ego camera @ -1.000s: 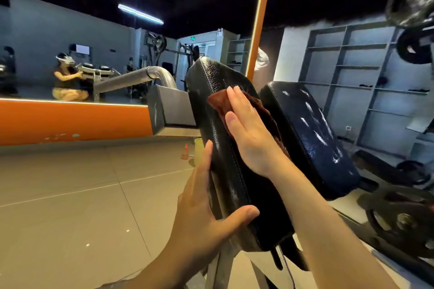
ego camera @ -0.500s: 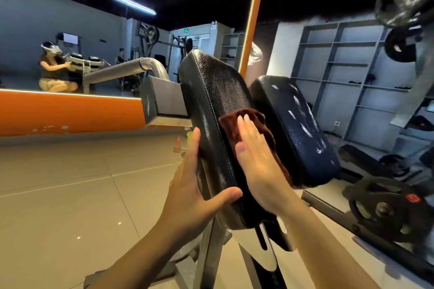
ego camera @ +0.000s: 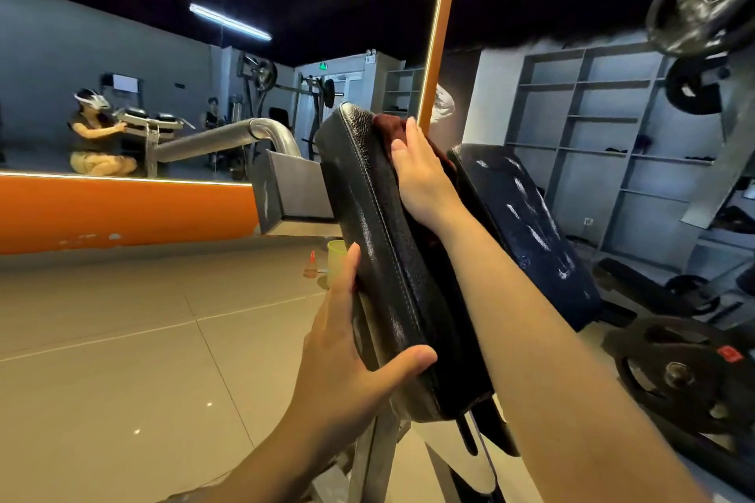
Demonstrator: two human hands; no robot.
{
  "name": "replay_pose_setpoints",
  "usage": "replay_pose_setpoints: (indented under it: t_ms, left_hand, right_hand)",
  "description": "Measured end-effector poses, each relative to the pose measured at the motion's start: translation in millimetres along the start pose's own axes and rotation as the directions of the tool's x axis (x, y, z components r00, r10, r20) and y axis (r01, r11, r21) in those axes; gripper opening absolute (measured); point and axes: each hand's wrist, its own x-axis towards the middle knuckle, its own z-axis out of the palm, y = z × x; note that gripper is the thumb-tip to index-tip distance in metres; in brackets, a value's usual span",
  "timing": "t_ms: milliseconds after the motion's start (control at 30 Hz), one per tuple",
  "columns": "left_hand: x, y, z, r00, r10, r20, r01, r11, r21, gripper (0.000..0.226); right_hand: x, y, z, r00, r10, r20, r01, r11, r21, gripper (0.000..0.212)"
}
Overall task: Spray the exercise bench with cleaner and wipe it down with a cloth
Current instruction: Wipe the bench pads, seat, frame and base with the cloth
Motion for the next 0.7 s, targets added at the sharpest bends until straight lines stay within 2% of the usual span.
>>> replay_pose_setpoints:
  t_ms: [133, 300, 433, 500, 567, 633, 700]
  left_hand:
    - [2, -1, 0, 1.000, -0.026, 0.002, 0.026, 1.000, 0.010, 0.104]
    - [3, -4, 2, 1.000, -0.017, -0.012, 0.017, 0.999, -0.029, 0.108]
    - [1, 0, -6, 1.000, -0.030, -0.007, 0.030, 0.999, 0.021, 0.097]
    - [-4, 8, -9, 0.996, 0.010, -0.084, 0.001, 0.992, 0.126, 0.078]
    - [-8, 20, -11, 0.971, 0.156, -0.184, -0.101, 0.956, 0.276, 0.058]
    - [-4, 31, -10, 0.930, 0.321, -0.176, -0.195, 0.841, 0.505, 0.052]
    - [5, 37, -6, 0.920, 0.380, -0.097, -0.220, 0.706, 0.673, 0.051]
  right_hand:
    - [-1, 2, 4, 1.000, 0.019, -0.006, -0.019, 0.999, -0.036, 0.060]
    - [-78, 19, -1, 0.995, -0.002, 0.095, 0.006, 0.999, -0.042, 0.059]
    - [-149, 35, 1, 0.991, -0.069, 0.110, 0.059, 0.994, 0.097, 0.043]
    - [-173, 41, 1, 0.994, -0.072, 0.086, 0.056, 0.983, 0.172, 0.040]
    - [-186, 44, 2, 0.997, -0.071, 0.040, 0.060, 0.973, 0.222, 0.040]
    - [-187, 43, -1, 0.994, -0.106, -0.003, 0.105, 0.975, 0.197, 0.041]
    - [-179, 40, -9, 0.987, -0.159, -0.038, 0.163, 0.979, 0.125, 0.040]
